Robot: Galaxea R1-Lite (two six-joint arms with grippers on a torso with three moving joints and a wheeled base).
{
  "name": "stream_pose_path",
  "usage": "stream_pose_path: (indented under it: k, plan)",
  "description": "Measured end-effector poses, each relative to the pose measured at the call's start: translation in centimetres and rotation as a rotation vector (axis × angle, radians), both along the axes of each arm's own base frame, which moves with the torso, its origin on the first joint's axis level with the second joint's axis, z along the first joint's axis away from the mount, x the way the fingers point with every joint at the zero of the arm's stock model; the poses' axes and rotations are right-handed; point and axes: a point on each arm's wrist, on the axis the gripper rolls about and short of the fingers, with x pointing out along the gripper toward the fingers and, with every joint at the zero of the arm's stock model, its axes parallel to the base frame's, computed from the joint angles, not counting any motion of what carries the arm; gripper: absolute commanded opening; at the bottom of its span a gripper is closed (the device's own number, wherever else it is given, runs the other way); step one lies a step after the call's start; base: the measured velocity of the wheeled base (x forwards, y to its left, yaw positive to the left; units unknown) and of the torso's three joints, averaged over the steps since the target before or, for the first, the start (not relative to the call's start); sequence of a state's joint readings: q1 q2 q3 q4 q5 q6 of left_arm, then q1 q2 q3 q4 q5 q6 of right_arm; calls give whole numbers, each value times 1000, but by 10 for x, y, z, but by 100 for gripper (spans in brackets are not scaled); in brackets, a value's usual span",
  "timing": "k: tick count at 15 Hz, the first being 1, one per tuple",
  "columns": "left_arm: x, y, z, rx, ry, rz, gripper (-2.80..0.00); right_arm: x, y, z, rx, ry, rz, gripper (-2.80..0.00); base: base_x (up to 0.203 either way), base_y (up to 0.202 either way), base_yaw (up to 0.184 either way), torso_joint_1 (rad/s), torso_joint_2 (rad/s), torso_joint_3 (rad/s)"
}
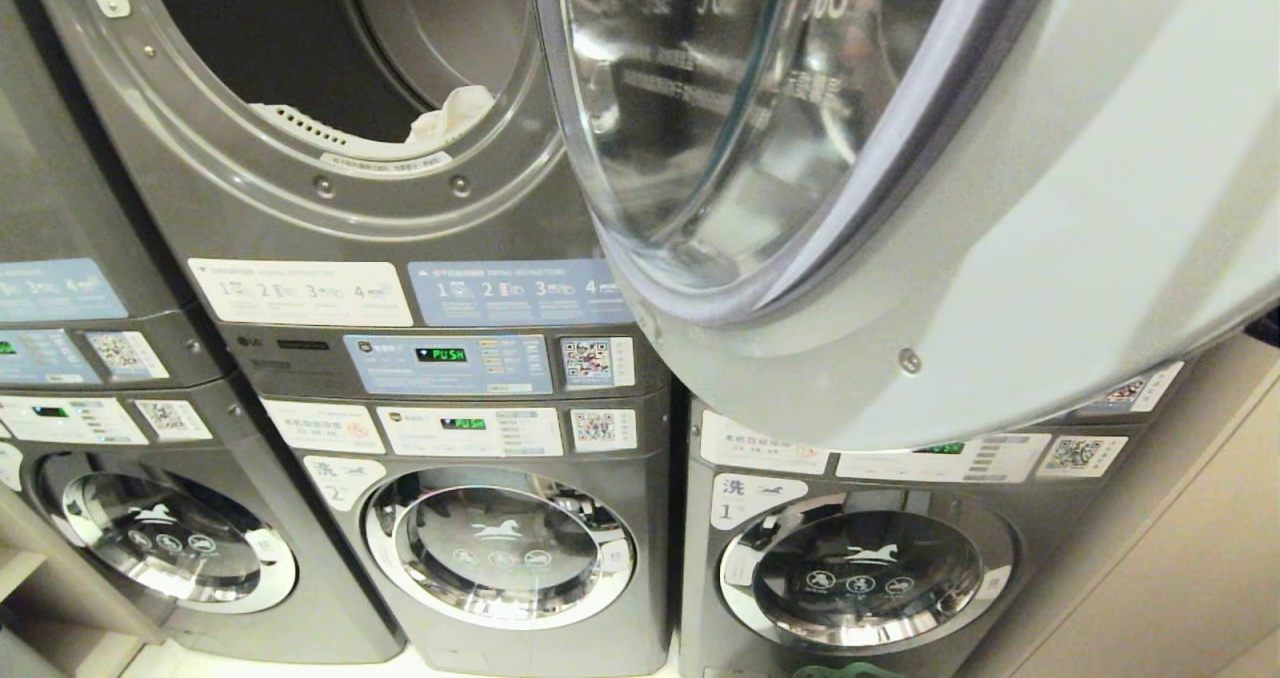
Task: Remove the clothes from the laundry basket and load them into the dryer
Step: Close the dryer
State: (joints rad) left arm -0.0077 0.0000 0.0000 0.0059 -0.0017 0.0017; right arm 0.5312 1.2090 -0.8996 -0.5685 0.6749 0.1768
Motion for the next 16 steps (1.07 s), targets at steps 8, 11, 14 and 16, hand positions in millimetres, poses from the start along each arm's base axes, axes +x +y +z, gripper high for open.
stream_pose_path:
  k: [8, 11, 14, 16]
  plan:
    - [0, 0, 0, 0, 0, 0, -280, 15, 63, 9, -3, -16, 102, -280, 0, 0, 0, 1, 1, 101]
    - [0, 0, 0, 0, 0, 0, -280, 22, 81, 12, -4, -28, 130, -280, 0, 0, 0, -1, -1, 108]
    - [0, 0, 0, 0, 0, 0, -280, 29, 106, 18, 14, -31, 139, -280, 0, 0, 0, 1, -1, 9]
    - [0, 0, 0, 0, 0, 0, -280, 32, 129, 20, 25, -34, 160, -280, 0, 0, 0, 0, 0, 0]
